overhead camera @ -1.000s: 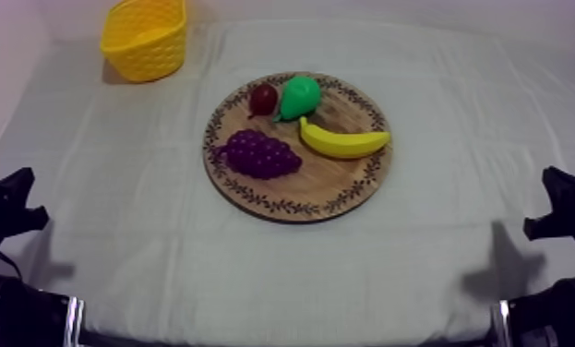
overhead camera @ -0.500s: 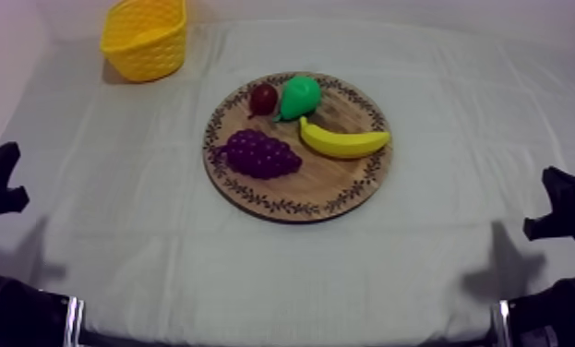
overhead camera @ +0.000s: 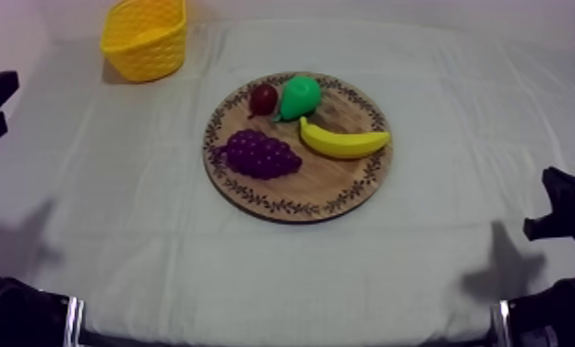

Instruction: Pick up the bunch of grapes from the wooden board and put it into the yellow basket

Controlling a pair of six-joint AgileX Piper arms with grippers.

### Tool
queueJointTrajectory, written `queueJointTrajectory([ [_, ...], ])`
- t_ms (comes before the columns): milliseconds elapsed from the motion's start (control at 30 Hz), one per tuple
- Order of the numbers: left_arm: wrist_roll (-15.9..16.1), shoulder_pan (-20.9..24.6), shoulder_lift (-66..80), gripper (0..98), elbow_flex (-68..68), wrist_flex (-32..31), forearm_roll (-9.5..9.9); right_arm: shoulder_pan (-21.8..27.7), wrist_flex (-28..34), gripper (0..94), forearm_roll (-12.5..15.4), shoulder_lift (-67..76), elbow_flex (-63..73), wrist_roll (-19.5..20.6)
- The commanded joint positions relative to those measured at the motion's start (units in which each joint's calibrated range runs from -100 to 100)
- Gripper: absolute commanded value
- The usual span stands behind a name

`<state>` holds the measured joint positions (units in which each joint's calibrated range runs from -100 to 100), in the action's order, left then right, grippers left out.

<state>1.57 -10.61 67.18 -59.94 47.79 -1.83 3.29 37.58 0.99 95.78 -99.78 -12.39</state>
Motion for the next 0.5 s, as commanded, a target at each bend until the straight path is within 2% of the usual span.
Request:
queueJointTrajectory([
  [0,0.0,-1.4,-5.9,0.0,4.4,0.0,-0.05,0.0,0.0,0.3,0.0,0.0,0.0,0.0],
  [233,1.4,-5.1,-16.0,0.0,12.5,0.3,-0.33,0.0,0.0,0.3,0.0,0.0,0.0,0.0],
  [467,5.0,-6.6,-24.4,0.0,18.4,2.5,-3.18,0.0,0.0,0.3,0.0,0.0,0.0,0.0],
])
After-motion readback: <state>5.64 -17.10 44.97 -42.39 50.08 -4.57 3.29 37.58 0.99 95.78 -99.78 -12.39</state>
